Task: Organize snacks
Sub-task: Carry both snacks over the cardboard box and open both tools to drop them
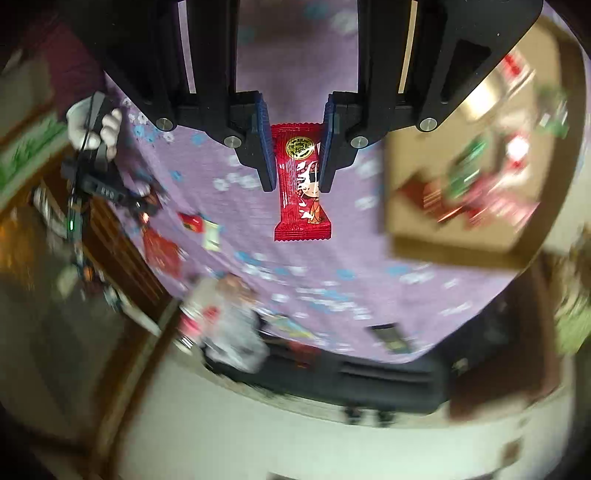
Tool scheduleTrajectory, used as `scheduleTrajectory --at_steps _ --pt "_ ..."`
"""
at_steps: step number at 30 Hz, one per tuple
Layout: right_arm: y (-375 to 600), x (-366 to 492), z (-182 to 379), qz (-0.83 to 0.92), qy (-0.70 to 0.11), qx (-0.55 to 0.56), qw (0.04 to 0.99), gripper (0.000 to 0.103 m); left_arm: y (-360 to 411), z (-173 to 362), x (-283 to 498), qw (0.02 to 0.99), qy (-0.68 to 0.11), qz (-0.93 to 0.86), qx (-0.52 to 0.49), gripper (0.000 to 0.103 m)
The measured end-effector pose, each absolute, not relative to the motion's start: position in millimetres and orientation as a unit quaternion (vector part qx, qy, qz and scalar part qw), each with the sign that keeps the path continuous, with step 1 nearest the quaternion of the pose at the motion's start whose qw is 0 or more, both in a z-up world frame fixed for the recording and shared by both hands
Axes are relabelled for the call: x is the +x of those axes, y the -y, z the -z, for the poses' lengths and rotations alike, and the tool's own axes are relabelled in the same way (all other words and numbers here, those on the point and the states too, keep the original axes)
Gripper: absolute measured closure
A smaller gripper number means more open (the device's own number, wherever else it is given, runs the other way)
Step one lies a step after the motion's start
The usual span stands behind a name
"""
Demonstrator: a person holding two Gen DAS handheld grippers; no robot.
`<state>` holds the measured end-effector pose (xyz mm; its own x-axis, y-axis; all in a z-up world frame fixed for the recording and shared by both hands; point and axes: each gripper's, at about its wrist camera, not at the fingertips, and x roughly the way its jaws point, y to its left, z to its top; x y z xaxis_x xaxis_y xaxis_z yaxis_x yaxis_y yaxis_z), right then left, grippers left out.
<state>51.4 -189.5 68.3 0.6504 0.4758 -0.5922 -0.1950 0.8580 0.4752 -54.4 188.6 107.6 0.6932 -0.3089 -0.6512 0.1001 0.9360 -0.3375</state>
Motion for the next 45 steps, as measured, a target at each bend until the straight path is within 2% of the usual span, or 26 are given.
scheduleTrajectory --at_steps 3,9,19,26,38,41,45 --pt "167.3 46.0 -76.7 -0.195 -0.375 0.179 0.888 0.060 -235.9 -101.5 -76.1 0.906 -0.372 0.082 -0.182 0.081" --pt "81.7 27.3 -87.4 -0.261 -0.399 0.154 0.865 0.060 -287.2 -78.8 -100.2 0.905 -0.376 0.031 -0.199 0.081" --pt "-88.0 1.1 -99.0 -0.382 -0.433 0.070 0.813 0.060 -313.9 -47.3 -104.8 0.893 -0.398 0.012 -0.210 0.081" --pt "-162.7 -0.3 -101.8 -0.413 -0.441 0.029 0.796 0.060 -329.4 -36.5 -88.2 0.886 -0.411 -0.007 -0.213 0.081" --pt "-219.7 5.8 -71.9 -0.372 -0.451 -0.053 0.809 0.057 -340.0 -43.5 -96.5 0.880 -0.408 0.002 -0.244 0.081" --pt "-216.9 4.1 -74.9 -0.373 -0.450 -0.041 0.811 0.047 -334.7 -49.7 -100.6 0.884 -0.410 -0.013 -0.225 0.081" --pt "-204.3 -1.2 -89.8 -0.372 -0.435 -0.021 0.820 0.047 -323.7 -55.8 -105.4 0.892 -0.405 -0.023 -0.201 0.081"
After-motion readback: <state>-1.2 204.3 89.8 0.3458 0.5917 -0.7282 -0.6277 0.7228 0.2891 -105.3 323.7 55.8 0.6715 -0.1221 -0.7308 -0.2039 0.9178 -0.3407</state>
